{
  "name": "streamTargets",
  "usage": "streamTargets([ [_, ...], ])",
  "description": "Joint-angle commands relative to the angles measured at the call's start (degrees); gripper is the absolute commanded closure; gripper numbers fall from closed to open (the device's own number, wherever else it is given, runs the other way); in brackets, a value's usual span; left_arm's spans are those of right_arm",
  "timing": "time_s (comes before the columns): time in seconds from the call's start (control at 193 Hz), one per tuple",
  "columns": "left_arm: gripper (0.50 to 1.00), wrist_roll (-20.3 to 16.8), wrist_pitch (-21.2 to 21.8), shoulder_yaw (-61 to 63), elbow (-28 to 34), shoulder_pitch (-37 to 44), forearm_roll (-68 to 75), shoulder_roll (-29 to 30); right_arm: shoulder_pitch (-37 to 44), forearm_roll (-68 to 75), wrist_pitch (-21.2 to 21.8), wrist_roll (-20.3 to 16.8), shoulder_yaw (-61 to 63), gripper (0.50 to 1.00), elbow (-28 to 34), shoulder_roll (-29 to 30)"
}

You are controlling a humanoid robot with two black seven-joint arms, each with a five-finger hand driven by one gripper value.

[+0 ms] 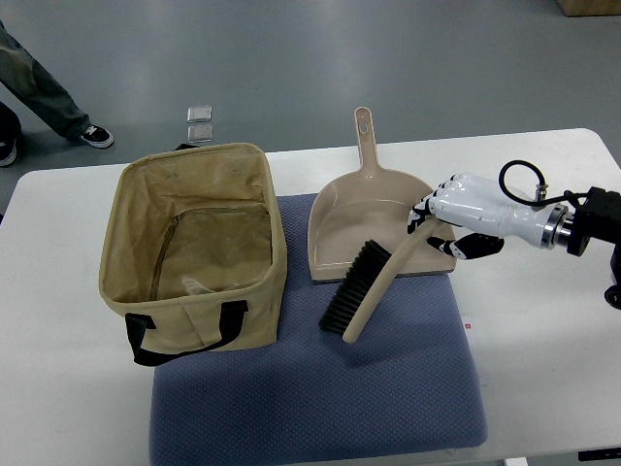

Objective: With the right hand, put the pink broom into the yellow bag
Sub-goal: 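Lift the brush and carry it over the tan bag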

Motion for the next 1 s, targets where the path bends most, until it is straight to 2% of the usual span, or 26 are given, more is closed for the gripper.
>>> streamTargets([
  [0.0,0.5,0.0,0.0,0.0,0.0,0.0,0.0,0.0,4.0,1.4,-0.5,1.4,0.2,1.0,-0.1,-2.0],
  [0.212,0.5,0.0,0.0,0.0,0.0,0.0,0.0,0.0,13.6,5.8,-0.3,3.0,0.2,1.0,-0.7,-3.5],
  [0.383,0.5,0.0,0.0,0.0,0.0,0.0,0.0,0.0,22.0,7.9,1.3,3.2,0.2,1.0,-4.7,-2.0],
  [0.627,0.5,0.0,0.0,0.0,0.0,0.0,0.0,0.0,28.0,7.0,3.2,2.5,0.2,1.0,-7.9,9.6],
  [0.891,0.5,0.0,0.0,0.0,0.0,0.0,0.1,0.0,27.1,4.0,3.5,1.6,0.1,1.0,-11.6,24.4],
  [0.995,0.5,0.0,0.0,0.0,0.0,0.0,0.1,0.0,24.9,2.6,3.1,1.6,0.2,1.0,-13.2,27.2],
])
